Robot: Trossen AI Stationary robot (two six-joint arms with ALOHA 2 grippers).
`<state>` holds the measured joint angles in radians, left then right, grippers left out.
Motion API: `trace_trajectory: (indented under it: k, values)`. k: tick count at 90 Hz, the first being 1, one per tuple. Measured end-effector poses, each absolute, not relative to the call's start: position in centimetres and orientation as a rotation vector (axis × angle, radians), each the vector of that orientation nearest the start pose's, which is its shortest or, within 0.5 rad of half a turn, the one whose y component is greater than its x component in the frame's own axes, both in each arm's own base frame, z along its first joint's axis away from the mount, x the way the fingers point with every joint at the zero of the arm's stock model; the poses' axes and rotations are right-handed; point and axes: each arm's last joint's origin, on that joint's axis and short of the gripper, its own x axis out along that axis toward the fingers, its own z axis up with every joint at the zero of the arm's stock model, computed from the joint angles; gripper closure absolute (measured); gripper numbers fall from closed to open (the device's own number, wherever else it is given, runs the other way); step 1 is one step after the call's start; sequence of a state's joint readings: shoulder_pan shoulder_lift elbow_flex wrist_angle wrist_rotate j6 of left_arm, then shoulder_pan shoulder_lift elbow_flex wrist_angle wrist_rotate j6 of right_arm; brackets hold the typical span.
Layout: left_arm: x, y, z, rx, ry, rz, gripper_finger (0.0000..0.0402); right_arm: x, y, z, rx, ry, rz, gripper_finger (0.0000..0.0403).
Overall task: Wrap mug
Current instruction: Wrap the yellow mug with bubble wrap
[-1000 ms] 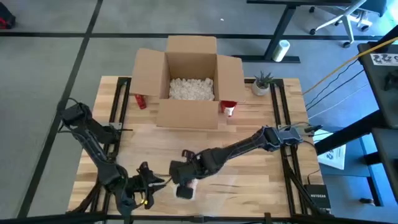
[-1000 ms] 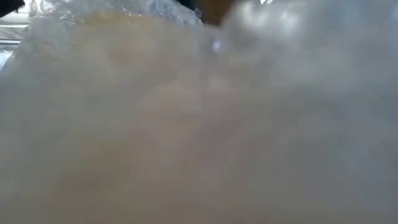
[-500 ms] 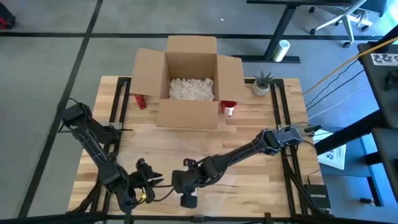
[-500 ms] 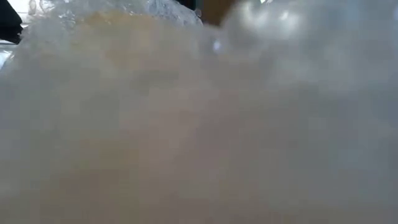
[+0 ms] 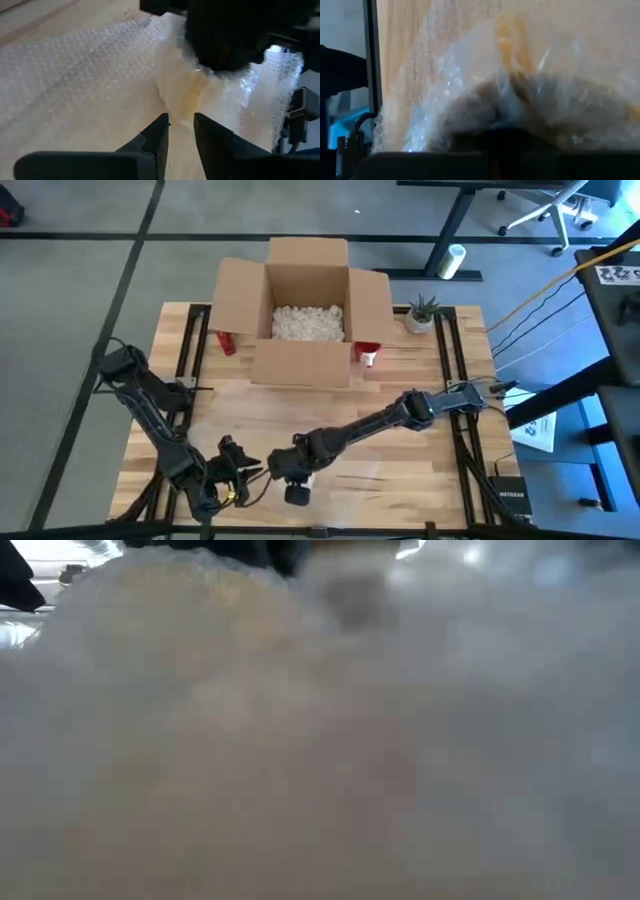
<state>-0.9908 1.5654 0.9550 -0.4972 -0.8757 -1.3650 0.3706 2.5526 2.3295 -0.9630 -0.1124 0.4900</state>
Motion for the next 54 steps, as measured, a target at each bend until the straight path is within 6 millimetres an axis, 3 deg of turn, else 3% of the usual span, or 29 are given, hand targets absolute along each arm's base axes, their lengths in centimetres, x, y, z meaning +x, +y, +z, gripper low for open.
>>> trace_trajectory:
  k: [22, 46, 54]
  values:
    - [17.8, -23.4, 19.9, -0.429, 0.560, 0.318, 0.0328, 48.6, 19.3, 18.1, 0.263, 1.242, 0.118, 0.0403]
    - [17.8, -23.4, 19.9, -0.425, 0.561, 0.317, 0.0328, 47.7, 18.8, 22.0, 0.207, 1.179, 0.134, 0.0403]
    - [17.8, -23.4, 19.9, -0.425, 0.561, 0.317, 0.0328, 47.5, 18.7, 22.4, 0.185, 1.172, 0.137, 0.0402]
